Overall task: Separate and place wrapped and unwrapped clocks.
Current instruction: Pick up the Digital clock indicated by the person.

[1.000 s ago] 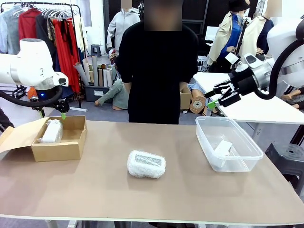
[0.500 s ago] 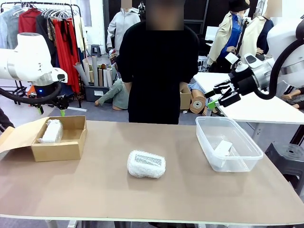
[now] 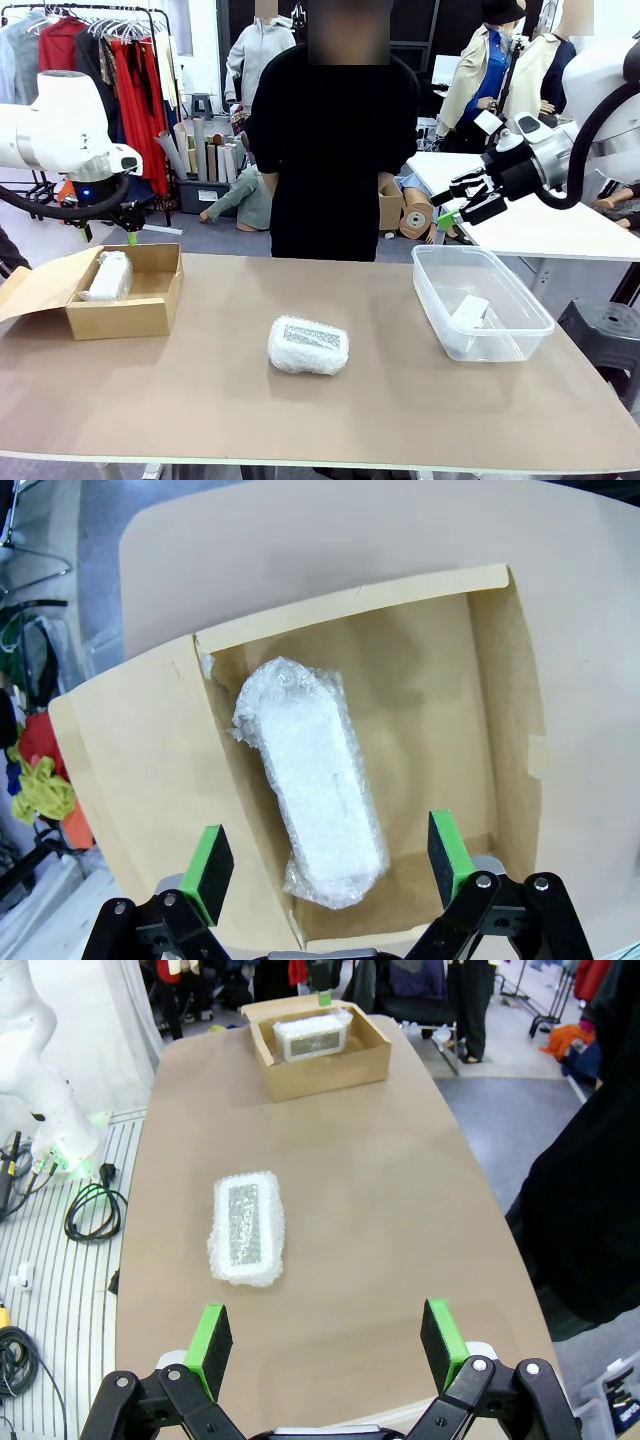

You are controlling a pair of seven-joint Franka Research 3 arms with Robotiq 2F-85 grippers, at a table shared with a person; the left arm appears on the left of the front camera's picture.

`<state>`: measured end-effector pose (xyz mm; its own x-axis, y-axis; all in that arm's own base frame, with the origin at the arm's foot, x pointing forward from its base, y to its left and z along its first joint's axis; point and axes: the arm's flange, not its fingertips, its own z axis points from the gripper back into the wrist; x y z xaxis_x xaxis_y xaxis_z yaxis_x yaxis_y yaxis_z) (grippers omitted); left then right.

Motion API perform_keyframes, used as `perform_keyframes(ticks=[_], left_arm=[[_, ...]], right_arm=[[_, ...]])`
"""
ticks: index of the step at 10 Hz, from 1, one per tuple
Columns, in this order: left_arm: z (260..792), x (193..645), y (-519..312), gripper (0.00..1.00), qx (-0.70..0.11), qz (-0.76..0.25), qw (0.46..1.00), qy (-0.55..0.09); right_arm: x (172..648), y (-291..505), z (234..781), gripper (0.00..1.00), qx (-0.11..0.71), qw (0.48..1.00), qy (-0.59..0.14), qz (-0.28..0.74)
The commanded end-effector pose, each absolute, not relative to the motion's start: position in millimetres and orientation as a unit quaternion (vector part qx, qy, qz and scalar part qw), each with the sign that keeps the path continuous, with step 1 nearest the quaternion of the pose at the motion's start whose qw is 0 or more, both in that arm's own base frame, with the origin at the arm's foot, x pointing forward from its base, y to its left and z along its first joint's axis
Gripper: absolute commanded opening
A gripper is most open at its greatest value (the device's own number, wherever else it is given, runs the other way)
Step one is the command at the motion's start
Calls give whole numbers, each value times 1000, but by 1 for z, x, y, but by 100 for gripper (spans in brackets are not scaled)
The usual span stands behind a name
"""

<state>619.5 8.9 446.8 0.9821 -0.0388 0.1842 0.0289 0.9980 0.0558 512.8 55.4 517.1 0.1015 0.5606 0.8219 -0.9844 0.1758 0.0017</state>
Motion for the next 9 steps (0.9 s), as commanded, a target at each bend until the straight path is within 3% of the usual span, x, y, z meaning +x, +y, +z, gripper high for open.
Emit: perform_keyframes(ticks=[1,4,9], left_arm=[[448,620,9,100,27,-18,995,-97],[447,620,9,100,26,-17,995,-93],[510,570,-39,100,-136,-236,961,-45]], right_arm=[[514,59,518,100,294,683,-360,563],[514,59,518,100,294,683,-360,563],[514,59,518,100,294,683,-360,563]])
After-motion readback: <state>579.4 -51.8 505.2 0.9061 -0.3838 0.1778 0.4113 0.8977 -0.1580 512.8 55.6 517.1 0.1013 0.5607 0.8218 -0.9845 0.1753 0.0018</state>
